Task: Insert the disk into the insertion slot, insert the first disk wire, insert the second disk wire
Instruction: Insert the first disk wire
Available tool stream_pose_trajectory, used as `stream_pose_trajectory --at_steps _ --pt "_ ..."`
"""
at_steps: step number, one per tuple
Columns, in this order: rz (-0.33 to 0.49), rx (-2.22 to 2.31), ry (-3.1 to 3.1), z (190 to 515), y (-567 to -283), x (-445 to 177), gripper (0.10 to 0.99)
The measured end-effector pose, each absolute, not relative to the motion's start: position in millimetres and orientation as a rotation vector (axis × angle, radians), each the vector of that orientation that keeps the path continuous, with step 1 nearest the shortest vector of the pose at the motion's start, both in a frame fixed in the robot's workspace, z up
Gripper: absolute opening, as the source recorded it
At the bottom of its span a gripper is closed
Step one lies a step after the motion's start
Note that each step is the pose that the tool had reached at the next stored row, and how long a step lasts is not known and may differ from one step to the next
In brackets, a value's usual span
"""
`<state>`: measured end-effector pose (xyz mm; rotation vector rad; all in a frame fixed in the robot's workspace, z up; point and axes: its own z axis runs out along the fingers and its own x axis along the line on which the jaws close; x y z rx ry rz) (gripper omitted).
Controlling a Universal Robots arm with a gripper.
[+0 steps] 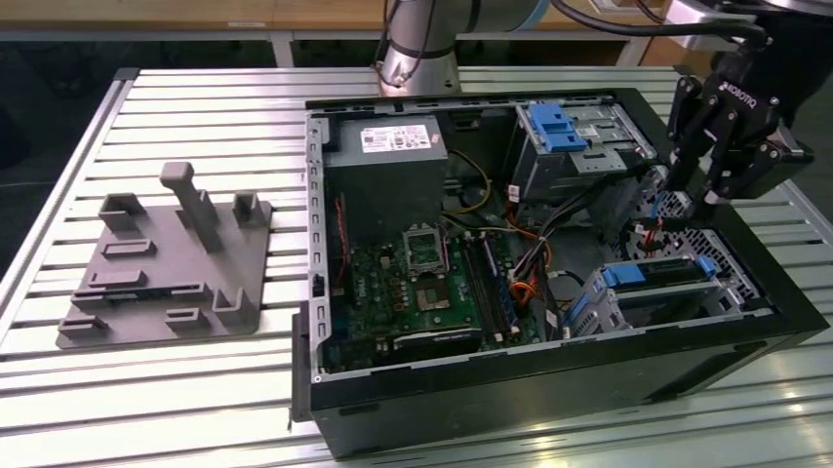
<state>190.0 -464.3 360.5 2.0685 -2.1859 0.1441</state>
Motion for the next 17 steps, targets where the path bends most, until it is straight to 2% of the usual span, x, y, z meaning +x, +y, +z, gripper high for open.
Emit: stream_pose_trajectory --at_steps 5,11,17 --pt "0.159 2.061 -2.178 355 -464 191 0.498" --pt "0.215 2.032 -2.144 352 -464 191 0.498" --pt "0.227 2.027 -2.139 346 -463 191 0.498"
